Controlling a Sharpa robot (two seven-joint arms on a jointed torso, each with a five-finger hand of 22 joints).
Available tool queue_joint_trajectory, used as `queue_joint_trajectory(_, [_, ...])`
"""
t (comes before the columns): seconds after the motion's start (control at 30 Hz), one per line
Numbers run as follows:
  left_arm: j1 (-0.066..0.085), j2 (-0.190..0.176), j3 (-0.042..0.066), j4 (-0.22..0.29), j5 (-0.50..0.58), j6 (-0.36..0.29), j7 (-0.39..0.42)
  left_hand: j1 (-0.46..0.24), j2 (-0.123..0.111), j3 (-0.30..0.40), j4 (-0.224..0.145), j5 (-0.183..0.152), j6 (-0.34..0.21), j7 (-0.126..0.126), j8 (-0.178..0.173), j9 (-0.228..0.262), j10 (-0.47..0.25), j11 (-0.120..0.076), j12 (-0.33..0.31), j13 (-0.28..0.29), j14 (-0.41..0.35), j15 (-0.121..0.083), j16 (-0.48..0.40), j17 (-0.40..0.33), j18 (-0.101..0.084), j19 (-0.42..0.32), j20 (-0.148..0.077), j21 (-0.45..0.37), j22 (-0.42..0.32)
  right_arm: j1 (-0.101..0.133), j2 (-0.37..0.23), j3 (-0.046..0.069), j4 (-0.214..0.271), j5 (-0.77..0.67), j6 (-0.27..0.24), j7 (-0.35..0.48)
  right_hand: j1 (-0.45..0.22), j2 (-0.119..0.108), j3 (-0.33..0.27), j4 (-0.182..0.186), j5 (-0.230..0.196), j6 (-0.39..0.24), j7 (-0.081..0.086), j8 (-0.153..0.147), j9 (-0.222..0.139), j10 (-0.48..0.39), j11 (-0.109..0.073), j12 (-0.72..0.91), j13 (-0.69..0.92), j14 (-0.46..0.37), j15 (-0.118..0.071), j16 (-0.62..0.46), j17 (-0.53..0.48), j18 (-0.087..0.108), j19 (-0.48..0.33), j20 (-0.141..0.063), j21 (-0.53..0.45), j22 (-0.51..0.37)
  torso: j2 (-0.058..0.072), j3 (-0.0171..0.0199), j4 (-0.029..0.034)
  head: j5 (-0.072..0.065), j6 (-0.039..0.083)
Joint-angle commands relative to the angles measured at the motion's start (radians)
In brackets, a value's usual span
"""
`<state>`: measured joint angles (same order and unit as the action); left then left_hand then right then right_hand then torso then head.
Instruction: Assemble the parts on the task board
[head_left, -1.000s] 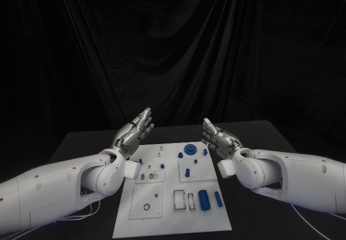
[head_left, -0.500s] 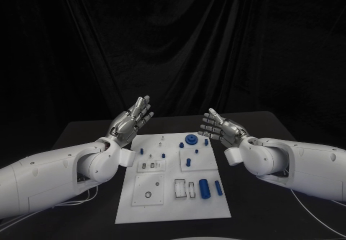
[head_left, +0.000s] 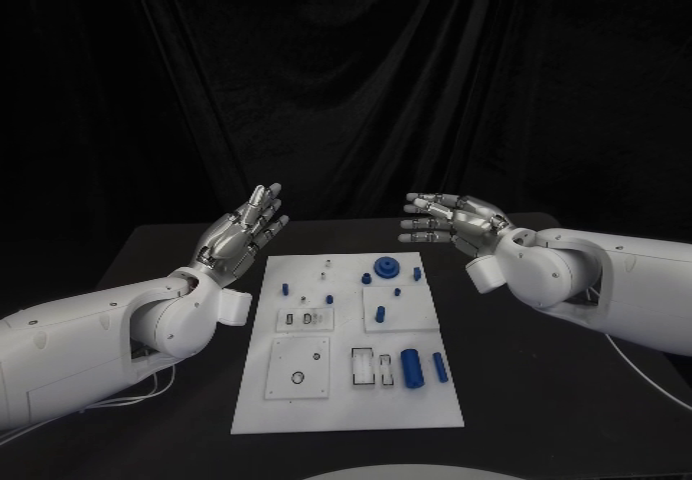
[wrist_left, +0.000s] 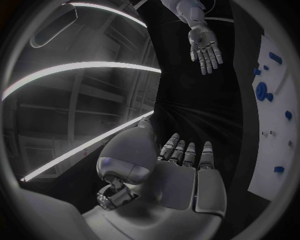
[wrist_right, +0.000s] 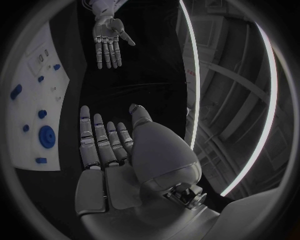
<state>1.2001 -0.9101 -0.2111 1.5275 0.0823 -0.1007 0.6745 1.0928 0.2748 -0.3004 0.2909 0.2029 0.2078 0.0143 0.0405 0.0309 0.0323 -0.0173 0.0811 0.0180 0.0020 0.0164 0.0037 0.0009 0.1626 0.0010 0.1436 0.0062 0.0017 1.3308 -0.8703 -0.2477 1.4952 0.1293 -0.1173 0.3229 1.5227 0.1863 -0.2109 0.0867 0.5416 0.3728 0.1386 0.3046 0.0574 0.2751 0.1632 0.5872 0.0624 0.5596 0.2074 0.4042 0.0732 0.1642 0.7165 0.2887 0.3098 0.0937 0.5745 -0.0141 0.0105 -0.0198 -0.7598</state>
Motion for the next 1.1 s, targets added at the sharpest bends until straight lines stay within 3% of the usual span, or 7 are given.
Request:
queue_joint_trajectory(0.03, [0.011, -0.009, 0.001, 0.006, -0.047, -0.014, 0.056, 0.012, -0.002, -0.003, 0.0, 0.009, 0.012, 0.0, 0.008, 0.002, 0.002, 0.009, 0.006, 0.002, -0.002, 0.009, -0.004, -0.001, 0.019, 0.003, 0.009, -0.003, 0.001, 0.035, 0.005, 0.001, -0.017, -0.442, 0.022, -0.103, 0.045, -0.004, 0.028, -0.033, -0.029, 0.043, 0.003, 0.008, 0.002, 0.034, 0.005, 0.014, 0.0, 0.082, -0.012, 0.021, 0.001, 0.015, 0.075, -0.006, 0.029, 0.009, 0.024, -0.0099, 0.0107, 0.003, 0.002])
queue_joint_trajectory(0.3, [0.028, -0.044, 0.001, 0.037, -0.067, -0.037, 0.074, 0.033, 0.003, 0.001, 0.001, 0.053, 0.041, 0.016, 0.019, 0.005, 0.007, 0.023, 0.014, 0.003, -0.002, 0.017, -0.004, -0.001, 0.019, 0.005, 0.024, -0.001, 0.002, 0.114, 0.026, 0.001, -0.026, -1.09, -0.017, -0.204, 0.087, -0.063, 0.099, -0.055, -0.277, 0.26, -0.027, -0.018, 0.011, 0.219, -0.023, -0.028, -0.001, 0.386, -0.104, 0.009, 0.004, 0.016, 0.278, -0.097, 0.119, 0.056, 0.066, -0.023, 0.029, 0.01, 0.02])
queue_joint_trajectory(0.63, [0.04, -0.066, 0.001, 0.061, -0.07, -0.04, 0.076, 0.041, 0.003, 0.002, 0.001, 0.061, 0.047, 0.019, 0.02, 0.004, 0.008, 0.024, 0.014, 0.002, -0.002, 0.032, -0.004, -0.001, 0.019, 0.008, 0.037, 0.001, 0.004, 0.173, 0.068, 0.001, -0.016, -1.743, 0.009, -0.258, 0.05, -0.133, 0.185, -0.005, -0.329, 0.349, -0.09, -0.124, 0.013, 0.383, -0.096, -0.18, 0.0, 0.685, -0.207, 0.086, 0.147, 0.015, 0.441, -0.192, 0.308, 0.202, 0.116, -0.0316, 0.0509, 0.017, 0.017])
queue_joint_trajectory(0.8, [0.055, -0.059, 0.001, 0.062, -0.071, -0.042, 0.073, 0.042, 0.003, 0.002, 0.001, 0.063, 0.046, 0.018, 0.019, 0.004, 0.008, 0.024, 0.014, 0.002, -0.002, 0.034, -0.004, -0.001, 0.019, 0.008, 0.04, 0.001, 0.004, 0.214, 0.073, 0.001, -0.005, -2.032, -0.003, -0.223, 0.022, -0.167, 0.281, 0.009, -0.338, 0.381, -0.146, -0.162, 0.016, 0.436, -0.18, -0.247, 0.002, 0.684, -0.24, 0.328, 0.316, -0.011, 0.453, -0.211, 0.6, 0.533, 0.139, -0.039, 0.0625, 0.01, 0.015])
queue_joint_trajectory(0.83, [0.058, -0.058, 0.001, 0.063, -0.071, -0.043, 0.073, 0.043, 0.004, 0.002, 0.001, 0.066, 0.046, 0.018, 0.019, 0.004, 0.008, 0.023, 0.014, 0.002, -0.002, 0.035, -0.004, -0.001, 0.018, 0.008, 0.041, 0.001, 0.004, 0.221, 0.073, 0.001, -0.003, -2.082, -0.009, -0.216, 0.021, -0.173, 0.325, 0.008, -0.325, 0.397, -0.207, -0.167, 0.016, 0.456, -0.198, -0.265, 0.001, 0.684, -0.239, 0.387, 0.348, -0.025, 0.474, -0.212, 0.696, 0.655, 0.14, -0.0396, 0.0633, 0.009, 0.014])
queue_joint_trajectory(0.87, [0.061, -0.057, 0.001, 0.063, -0.071, -0.044, 0.073, 0.043, 0.004, 0.002, 0.001, 0.066, 0.046, 0.018, 0.019, 0.004, 0.008, 0.023, 0.014, 0.002, -0.002, 0.035, -0.004, -0.001, 0.018, 0.008, 0.041, 0.001, 0.004, 0.229, 0.072, 0.001, 0.001, -2.136, -0.021, -0.205, -0.003, -0.179, 0.353, 0.02, -0.327, 0.411, -0.242, -0.17, 0.016, 0.472, -0.174, -0.278, 0.0, 0.692, -0.243, 0.432, 0.369, -0.039, 0.504, -0.211, 0.781, 0.768, 0.148, -0.0426, 0.0681, 0.005, 0.016])
queue_joint_trajectory(1.1, [0.071, -0.045, 0.001, 0.059, -0.071, -0.037, 0.073, 0.046, 0.005, 0.003, 0.001, 0.074, 0.045, 0.017, 0.018, 0.004, 0.009, 0.023, 0.014, 0.002, -0.002, 0.037, -0.004, -0.001, 0.018, 0.008, 0.044, 0.002, 0.004, 0.252, 0.065, 0.001, 0.016, -2.283, -0.068, -0.159, -0.062, -0.223, 0.425, 0.048, -0.367, 0.437, -0.259, -0.18, 0.019, 0.537, -0.205, -0.327, 0.002, 0.724, -0.24, 0.545, 0.419, -0.073, 0.579, -0.209, 0.947, 1.005, 0.164, -0.0564, 0.0823, -0.011, 0.011])
